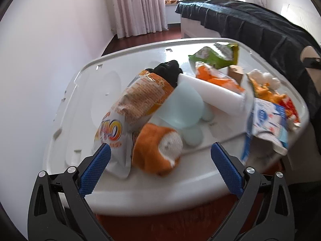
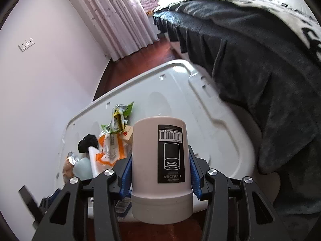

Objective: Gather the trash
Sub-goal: 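Grasp the white cylindrical cup with the right tool while the left tool grasps the orange sock, then carry both items over the orange-lined bin and open both tools to drop them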

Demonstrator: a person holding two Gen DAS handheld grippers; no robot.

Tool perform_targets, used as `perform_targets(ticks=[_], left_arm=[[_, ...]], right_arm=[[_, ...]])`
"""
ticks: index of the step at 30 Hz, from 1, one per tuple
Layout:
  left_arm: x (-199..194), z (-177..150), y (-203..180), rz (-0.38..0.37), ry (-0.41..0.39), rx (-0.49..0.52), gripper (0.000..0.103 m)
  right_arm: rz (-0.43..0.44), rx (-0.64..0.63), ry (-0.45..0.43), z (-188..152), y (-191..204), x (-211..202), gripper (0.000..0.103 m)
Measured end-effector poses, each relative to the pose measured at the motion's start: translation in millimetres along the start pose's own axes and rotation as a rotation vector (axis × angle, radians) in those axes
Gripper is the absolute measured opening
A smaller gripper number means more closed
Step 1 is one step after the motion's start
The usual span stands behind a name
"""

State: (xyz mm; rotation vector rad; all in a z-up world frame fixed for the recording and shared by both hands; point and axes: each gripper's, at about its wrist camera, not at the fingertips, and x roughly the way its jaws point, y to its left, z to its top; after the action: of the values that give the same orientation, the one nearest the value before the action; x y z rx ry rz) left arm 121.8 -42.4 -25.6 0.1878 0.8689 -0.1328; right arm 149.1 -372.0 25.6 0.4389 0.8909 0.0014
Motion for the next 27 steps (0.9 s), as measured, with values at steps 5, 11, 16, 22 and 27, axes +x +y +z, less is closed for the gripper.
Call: perform_targets(ticks=[5,11,16,22,27], left_arm=[[26,-4,-8,0.062,0.012,0.084,0.092],[26,-8,-1,-0.038,-0.003,0.056,0.033],[11,-13,3,-0.051,-0.013,0.037,0.03],[-42,-5,9,-0.056,-0.068,-0.006,0.029],[-98,-20,2,-0.045,-0.108,0.003,0.029]], right_arm=[[0.034,0.03,0.026,3,-9,2,0.047],[0.024,0.054,0.02,-1,0,8,0.047],[0.017,0.051,0.025,0,3,12,0.047],[0.029,-0.018,-0.012,-2,17,6,0.047],[0.087,-0.111,-0.043,-30,42,-11,0.047]])
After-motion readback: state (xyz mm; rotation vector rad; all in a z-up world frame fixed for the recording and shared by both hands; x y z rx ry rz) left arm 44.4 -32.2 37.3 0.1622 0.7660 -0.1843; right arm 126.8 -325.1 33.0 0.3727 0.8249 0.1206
